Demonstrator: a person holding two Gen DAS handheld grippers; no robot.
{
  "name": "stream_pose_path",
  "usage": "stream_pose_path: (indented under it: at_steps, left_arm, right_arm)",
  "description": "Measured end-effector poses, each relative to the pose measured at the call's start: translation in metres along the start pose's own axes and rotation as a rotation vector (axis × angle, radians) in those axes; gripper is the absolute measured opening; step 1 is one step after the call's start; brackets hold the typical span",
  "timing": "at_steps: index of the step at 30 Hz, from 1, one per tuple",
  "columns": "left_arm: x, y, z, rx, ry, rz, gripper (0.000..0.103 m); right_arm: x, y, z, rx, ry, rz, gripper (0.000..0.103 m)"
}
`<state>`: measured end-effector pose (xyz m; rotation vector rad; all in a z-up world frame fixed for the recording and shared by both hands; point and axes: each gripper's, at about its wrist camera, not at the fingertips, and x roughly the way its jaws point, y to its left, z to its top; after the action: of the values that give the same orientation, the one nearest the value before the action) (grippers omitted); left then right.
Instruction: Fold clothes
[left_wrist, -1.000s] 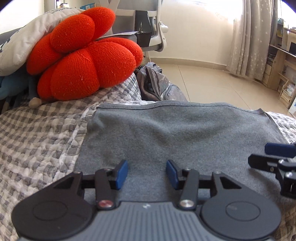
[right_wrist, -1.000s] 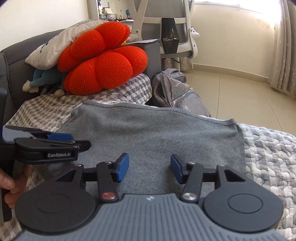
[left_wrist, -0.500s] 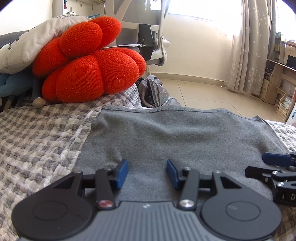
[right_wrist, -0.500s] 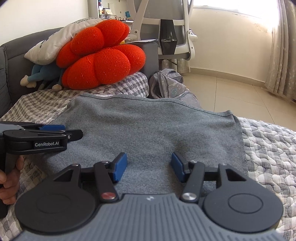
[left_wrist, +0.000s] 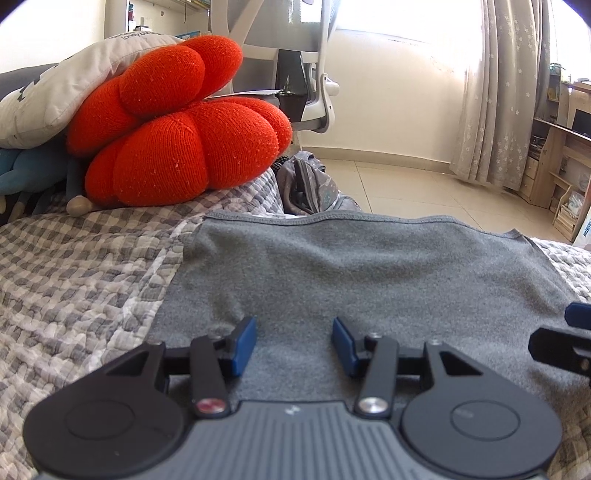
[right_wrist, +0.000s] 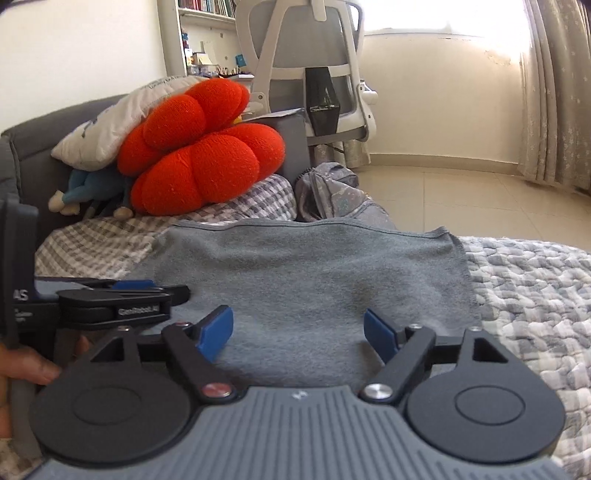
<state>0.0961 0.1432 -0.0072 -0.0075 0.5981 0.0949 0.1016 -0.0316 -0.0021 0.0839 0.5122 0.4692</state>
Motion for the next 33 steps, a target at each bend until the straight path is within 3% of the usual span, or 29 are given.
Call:
stream_pose_path:
  at_steps: [6,10,13,15,17,21,26,33]
  left_arm:
    - [-0.001,-0.003,0.000,0.015,-0.004,0.011,0.049]
    - [-0.002,-0.004,0.001,0.026,-0.003,0.019,0.049]
    - [-0.020,0.003,0.005,-0.043,-0.003,0.008,0.051]
    - [-0.042,0.006,0.003,-0.085,-0.053,-0.022,0.068]
    - [-0.062,0.002,-0.003,-0.082,-0.105,-0.050,0.076]
    - [-0.053,-0.014,-0.022,-0.039,-0.048,-0.029,0.076]
    - [-0.041,0.006,-0.023,-0.141,0.006,-0.033,0.076]
    - [-0.044,-0.006,-0.027,-0.058,-0.002,0.039,0.076]
  right_arm:
    - [0.012,0.021,-0.011,-0.088,0.089,-0.054,0.086]
    - [0.017,0.023,-0.013,-0.109,0.101,-0.068,0.088]
    - [0.016,0.022,-0.014,-0.103,0.098,-0.068,0.088]
    - [0.016,0.020,-0.015,-0.098,0.097,-0.065,0.088]
    - [0.016,0.021,-0.015,-0.097,0.095,-0.067,0.088]
    - [0.015,0.022,-0.016,-0.090,0.090,-0.069,0.088]
    - [0.015,0.025,-0.016,-0.103,0.089,-0.081,0.089]
    - [0.014,0.027,-0.016,-0.106,0.085,-0.086,0.090]
